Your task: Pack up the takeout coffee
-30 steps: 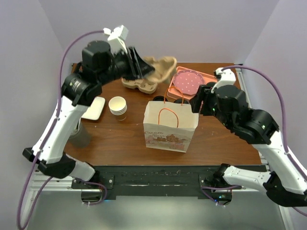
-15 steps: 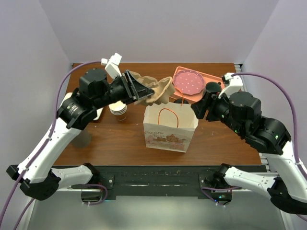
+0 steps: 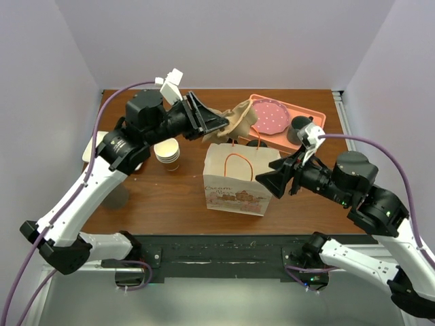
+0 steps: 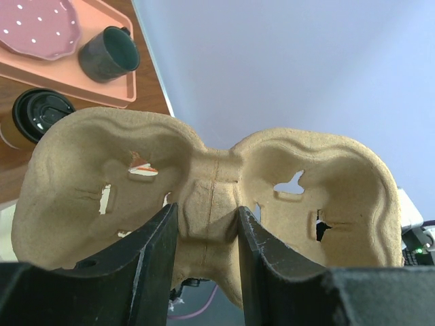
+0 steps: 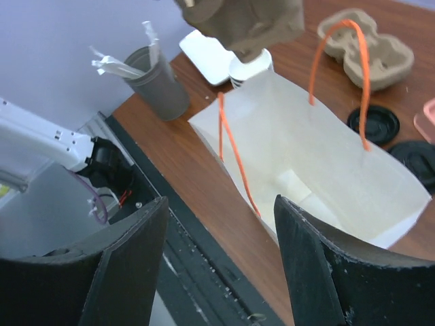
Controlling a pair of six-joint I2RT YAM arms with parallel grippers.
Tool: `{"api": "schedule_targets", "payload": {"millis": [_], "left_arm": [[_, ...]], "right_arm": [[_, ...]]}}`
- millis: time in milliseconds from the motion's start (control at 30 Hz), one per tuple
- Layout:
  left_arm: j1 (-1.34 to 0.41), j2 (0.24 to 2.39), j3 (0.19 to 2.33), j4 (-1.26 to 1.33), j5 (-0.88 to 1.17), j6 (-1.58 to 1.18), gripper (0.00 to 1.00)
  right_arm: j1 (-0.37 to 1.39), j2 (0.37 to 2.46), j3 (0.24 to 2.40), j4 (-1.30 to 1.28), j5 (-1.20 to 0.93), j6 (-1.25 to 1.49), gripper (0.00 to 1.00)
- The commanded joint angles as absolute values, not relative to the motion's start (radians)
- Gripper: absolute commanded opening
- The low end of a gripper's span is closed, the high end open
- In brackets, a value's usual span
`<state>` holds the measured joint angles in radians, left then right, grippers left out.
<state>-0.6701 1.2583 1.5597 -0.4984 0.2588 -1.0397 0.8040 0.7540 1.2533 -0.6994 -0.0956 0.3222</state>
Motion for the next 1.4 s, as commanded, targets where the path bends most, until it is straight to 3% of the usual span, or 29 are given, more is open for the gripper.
{"api": "schedule_targets", "payload": {"millis": [0,467,567,667,700,833,1167,1367], "left_arm": [[-0.676,1.183,1.511,-0.394,0.278,-1.111,0.36],[-0.706,1.164,1.384,-0.315,0.247,-1.121,0.36],[-0.707,1.177,1.385,-0.305,0.235,-1.106,0.36],[-0.71,1.19,1.396,-0.313,0.216,-1.079,0.35],[-0.713,1.196,1.404,-0.319,0.212,-1.069,0.35],[-0.724,1.215,1.396,-0.339,0.19,-1.019,0.35],[-0.822,1.241,1.397,-0.4,0.075,-0.959,0.34],[-0.862,1.27,1.457,-0.509,0.003,-0.899,0.32]], "right_arm": [[0.802,0.744,1.195,-0.542,-0.218,0.18,0.68],[0.802,0.841,1.189,-0.46,-0.259,0.006,0.67],[0.802,0.851,1.192,-0.462,-0.291,-0.029,0.61],[0.802,0.844,1.18,-0.459,-0.307,-0.05,0.45],[0.802,0.836,1.174,-0.459,-0.325,-0.058,0.35],[0.802,0.813,1.158,-0.471,-0.338,-0.086,0.21],[0.804,0.789,1.131,-0.486,-0.301,-0.112,0.08],[0.804,0.775,1.105,-0.48,-0.304,-0.104,0.05]]}}
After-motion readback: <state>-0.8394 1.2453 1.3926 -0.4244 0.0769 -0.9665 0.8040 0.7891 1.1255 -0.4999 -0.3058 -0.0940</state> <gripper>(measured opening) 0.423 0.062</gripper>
